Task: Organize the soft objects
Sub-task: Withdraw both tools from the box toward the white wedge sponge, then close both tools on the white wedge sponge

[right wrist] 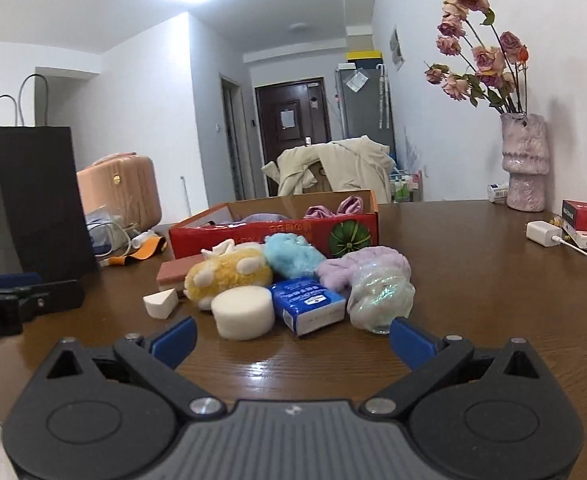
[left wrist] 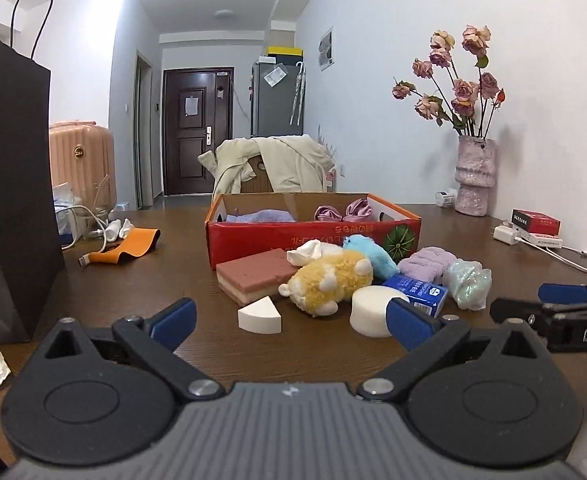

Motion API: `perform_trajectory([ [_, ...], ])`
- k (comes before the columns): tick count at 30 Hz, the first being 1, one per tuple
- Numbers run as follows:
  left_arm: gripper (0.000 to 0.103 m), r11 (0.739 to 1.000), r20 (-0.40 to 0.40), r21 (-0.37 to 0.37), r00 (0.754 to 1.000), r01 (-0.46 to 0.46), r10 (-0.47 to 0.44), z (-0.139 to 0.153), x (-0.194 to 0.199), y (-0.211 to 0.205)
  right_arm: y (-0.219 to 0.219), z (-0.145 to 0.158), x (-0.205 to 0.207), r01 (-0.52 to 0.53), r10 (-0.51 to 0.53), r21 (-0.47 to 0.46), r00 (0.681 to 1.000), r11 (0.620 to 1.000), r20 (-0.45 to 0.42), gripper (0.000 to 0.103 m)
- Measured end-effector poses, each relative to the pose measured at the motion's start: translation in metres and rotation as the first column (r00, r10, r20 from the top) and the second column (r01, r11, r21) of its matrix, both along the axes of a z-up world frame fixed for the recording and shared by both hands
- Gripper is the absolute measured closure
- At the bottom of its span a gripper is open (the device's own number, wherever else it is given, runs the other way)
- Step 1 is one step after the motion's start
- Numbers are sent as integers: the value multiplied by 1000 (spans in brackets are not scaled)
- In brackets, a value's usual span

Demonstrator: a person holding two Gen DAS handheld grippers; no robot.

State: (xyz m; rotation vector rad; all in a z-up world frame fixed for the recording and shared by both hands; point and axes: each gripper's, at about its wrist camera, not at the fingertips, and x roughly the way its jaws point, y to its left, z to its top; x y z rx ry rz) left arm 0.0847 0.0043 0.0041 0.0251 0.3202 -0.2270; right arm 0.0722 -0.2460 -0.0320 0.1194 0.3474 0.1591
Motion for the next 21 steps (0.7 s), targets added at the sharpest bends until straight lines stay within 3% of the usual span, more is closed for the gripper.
perform_trajectory([
  [9, 0, 1000, -75, -1, 997, -2, 2, -15, 21, 0, -4, 0, 15, 28, -28, 30, 1000, 999, 4, 3],
  [16, 2, 1000, -124, -11, 992, -22, 20, -16, 65, -4, -4, 3, 46, -11, 12, 31, 1000, 999, -18, 21],
  [21, 30, 1000, -200, 1, 980, -12, 12, -25, 102, -2, 11, 17, 81, -74, 74, 13, 997, 997, -14, 29],
])
